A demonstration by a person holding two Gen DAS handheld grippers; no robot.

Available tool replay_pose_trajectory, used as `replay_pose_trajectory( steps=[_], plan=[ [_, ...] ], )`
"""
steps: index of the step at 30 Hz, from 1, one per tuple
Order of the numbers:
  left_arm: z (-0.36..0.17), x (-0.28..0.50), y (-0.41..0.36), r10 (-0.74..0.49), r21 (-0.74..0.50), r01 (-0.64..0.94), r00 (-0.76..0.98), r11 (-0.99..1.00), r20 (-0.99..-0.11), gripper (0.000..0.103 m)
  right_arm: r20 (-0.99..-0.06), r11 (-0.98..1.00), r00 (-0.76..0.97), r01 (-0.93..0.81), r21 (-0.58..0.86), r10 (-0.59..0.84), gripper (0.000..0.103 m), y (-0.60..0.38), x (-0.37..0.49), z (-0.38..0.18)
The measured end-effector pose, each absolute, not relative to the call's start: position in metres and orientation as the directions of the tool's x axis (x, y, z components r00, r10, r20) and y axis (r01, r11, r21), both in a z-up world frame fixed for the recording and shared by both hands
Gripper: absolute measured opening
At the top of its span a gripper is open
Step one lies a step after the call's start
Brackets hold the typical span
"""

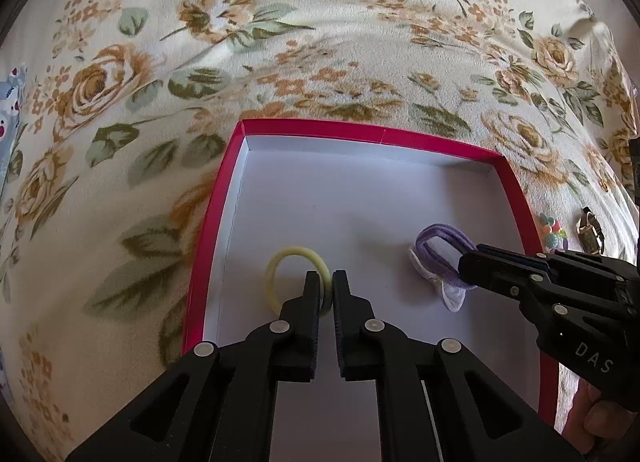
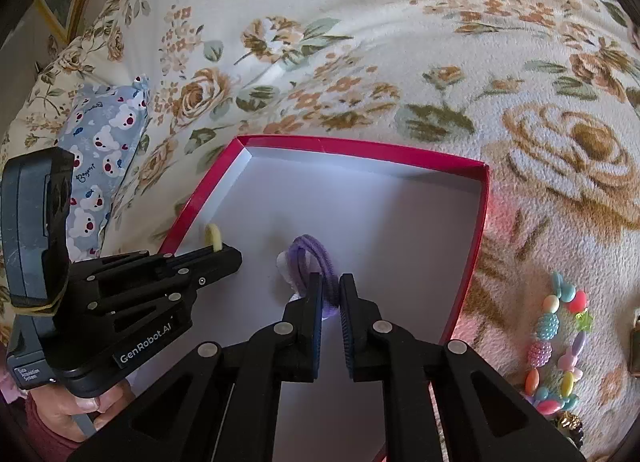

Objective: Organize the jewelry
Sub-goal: 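Carry both hair ties into the red-rimmed box and open both tools, then grasp the silver watch with the right tool while the left tool grasps the beaded bracelet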

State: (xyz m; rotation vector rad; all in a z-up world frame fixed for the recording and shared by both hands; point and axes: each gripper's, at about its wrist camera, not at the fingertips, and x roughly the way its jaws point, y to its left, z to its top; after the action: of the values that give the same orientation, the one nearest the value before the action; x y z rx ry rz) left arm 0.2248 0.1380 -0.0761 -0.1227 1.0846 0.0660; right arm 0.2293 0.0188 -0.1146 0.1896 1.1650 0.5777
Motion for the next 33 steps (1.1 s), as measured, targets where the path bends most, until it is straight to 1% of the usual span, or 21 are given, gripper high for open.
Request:
replay_pose_trajectory(
  steps=[1, 3, 6, 7, 8, 9, 10, 11, 14, 16, 17, 19, 22, 24, 29, 33],
  plan=[
    [-0.076, 0.224, 0.138, -0.004, -0.064, -0.113, 0.466, 0.992, -0.885, 0.014, -0.809, 0.839, 0.269, -0.328, 0.434, 0.523, 0.012, 0.018, 0.230, -0.115],
    [-0.075, 0.224, 0.137, 0.023, -0.039, -0.122, 0.471, 0.992, -0.882, 0.031, -0.806, 0.837, 0.267, -0.323, 0.442, 0.529, 0.013, 0.017, 0.230, -0.115],
    [-0.073, 0.221, 0.135, 0.041, -0.022, -0.127, 0.472, 0.992, -0.881, 0.032, -0.803, 0.836, 0.270, -0.321, 0.445, 0.531, 0.014, 0.016, 0.230, -0.115],
    [-0.071, 0.219, 0.135, 0.041, -0.023, -0.129, 0.474, 0.991, -0.880, 0.033, -0.801, 0.835, 0.271, -0.318, 0.449, 0.534, 0.016, 0.015, 0.230, -0.114],
    [-0.068, 0.216, 0.136, 0.040, -0.028, -0.134, 0.481, 0.991, -0.876, 0.034, -0.798, 0.834, 0.273, -0.316, 0.453, 0.537, 0.022, 0.014, 0.230, -0.113],
    [-0.066, 0.214, 0.136, 0.041, -0.030, -0.137, 0.487, 0.990, -0.872, 0.039, -0.793, 0.832, 0.279, -0.314, 0.457, 0.541, 0.026, 0.012, 0.229, -0.111],
    [-0.063, 0.210, 0.137, 0.044, -0.032, -0.145, 0.492, 0.989, -0.869, 0.041, -0.790, 0.831, 0.283, -0.313, 0.460, 0.544, 0.034, 0.011, 0.228, -0.109],
    [-0.059, 0.206, 0.138, 0.049, -0.035, -0.158, 0.499, 0.987, -0.865, 0.044, -0.785, 0.828, 0.287, -0.316, 0.464, 0.549, 0.034, 0.011, 0.227, -0.106],
    [-0.046, 0.192, 0.142, 0.036, -0.071, -0.183, 0.524, 0.980, -0.851, 0.047, -0.772, 0.822, 0.302, -0.317, 0.473, 0.560, 0.034, 0.005, 0.222, -0.096],
    [-0.039, 0.182, 0.144, 0.024, -0.100, -0.200, 0.541, 0.975, -0.841, 0.053, -0.753, 0.817, 0.326, -0.311, 0.485, 0.571, 0.035, -0.004, 0.217, -0.086],
    [-0.034, 0.176, 0.144, 0.011, -0.125, -0.208, 0.555, 0.970, -0.832, 0.056, -0.743, 0.814, 0.338, -0.309, 0.492, 0.578, 0.039, -0.009, 0.214, -0.081],
    [-0.028, 0.167, 0.144, -0.002, -0.151, -0.213, 0.571, 0.965, -0.821, 0.059, -0.729, 0.814, 0.364, -0.301, 0.496, 0.579, 0.046, -0.021, 0.208, -0.072],
    [-0.021, 0.154, 0.137, -0.024, -0.181, -0.207, 0.591, 0.961, -0.806, 0.064, -0.720, 0.826, 0.404, -0.288, 0.485, 0.564, 0.047, -0.042, 0.197, -0.060],
    [-0.017, 0.147, 0.130, -0.041, -0.197, -0.195, 0.602, 0.961, -0.797, 0.070, -0.719, 0.839, 0.434, -0.272, 0.470, 0.543, 0.047, -0.059, 0.189, -0.053],
    [-0.014, 0.138, 0.109, -0.104, -0.239, -0.152, 0.597, 0.959, -0.795, 0.071, -0.720, 0.867, 0.485, -0.227, 0.444, 0.496, 0.047, -0.102, 0.169, -0.044],
    [-0.011, 0.140, 0.092, -0.130, -0.237, -0.106, 0.593, 0.966, -0.795, 0.071, -0.731, 0.889, 0.512, -0.180, 0.422, 0.451, 0.047, -0.131, 0.160, -0.043]
  ],
)
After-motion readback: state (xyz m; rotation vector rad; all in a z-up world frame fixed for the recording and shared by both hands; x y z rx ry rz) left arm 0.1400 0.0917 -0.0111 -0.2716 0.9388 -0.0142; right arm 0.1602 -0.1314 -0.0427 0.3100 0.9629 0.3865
